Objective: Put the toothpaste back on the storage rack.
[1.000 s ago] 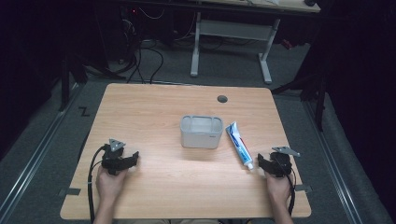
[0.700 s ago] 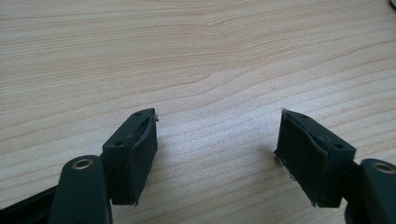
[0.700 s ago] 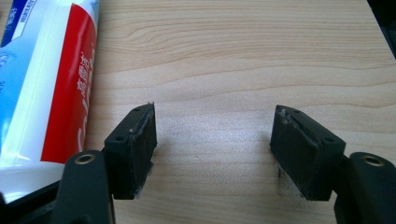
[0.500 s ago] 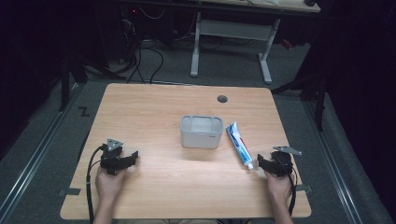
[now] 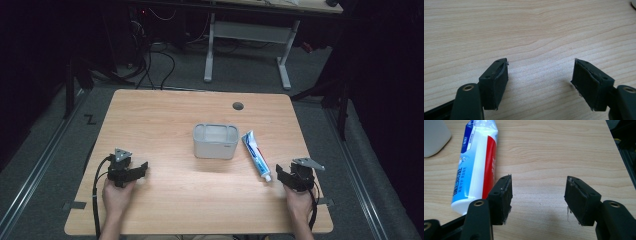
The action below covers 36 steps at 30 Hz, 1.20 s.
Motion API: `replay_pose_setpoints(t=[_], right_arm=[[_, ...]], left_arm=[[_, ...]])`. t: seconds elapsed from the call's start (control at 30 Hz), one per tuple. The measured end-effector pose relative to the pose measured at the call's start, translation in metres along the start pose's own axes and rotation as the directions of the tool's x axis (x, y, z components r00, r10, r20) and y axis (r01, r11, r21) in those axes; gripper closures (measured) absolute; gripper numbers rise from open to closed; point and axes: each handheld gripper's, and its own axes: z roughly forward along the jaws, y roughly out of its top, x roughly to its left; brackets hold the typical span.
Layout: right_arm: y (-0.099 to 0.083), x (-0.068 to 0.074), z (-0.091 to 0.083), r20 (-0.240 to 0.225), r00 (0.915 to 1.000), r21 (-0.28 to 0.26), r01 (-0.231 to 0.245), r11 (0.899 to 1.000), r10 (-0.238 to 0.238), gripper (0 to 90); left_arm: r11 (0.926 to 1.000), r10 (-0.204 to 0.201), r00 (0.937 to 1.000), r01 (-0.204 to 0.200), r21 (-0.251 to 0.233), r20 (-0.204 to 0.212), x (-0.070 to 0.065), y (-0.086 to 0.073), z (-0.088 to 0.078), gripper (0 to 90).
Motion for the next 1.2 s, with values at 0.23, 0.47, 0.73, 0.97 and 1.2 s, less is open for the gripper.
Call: replay_pose_setpoints(t=[0.23,0.47,0.73,0.97,1.2], right_arm=[[0.0,0.002,-0.005,-0.02,0.9995,-0.024,0.022,0.999,-0.022,41.2],[0.0,0.009,-0.012,-0.049,0.9981,-0.045,0.034,0.998,-0.036,43.4],[0.007,0.019,-0.02,-0.086,0.9945,-0.064,0.054,0.997,-0.059,45.2],[0.017,0.027,-0.018,-0.112,0.9907,-0.067,0.071,0.995,-0.078,45.7],[0.026,0.033,-0.014,-0.105,0.9907,-0.066,0.079,0.995,-0.086,40.9]], left_arm=[[1.0,0.0,1.0,0.0,0.001,-0.002,0.0,0.0,0.0,29.3],[1.0,0.0,1.0,0.0,0.0,0.0,0.0,0.0,0.0,29.3],[0.9999,-0.013,0.9999,0.013,-0.004,-0.004,0.001,0.0,0.0,29.7],[0.9999,-0.013,0.9999,0.013,-0.004,-0.003,0.001,0.0,0.0,29.3],[0.9999,-0.012,0.9999,0.012,-0.004,-0.003,0.001,0.0,0.0,29.2]])
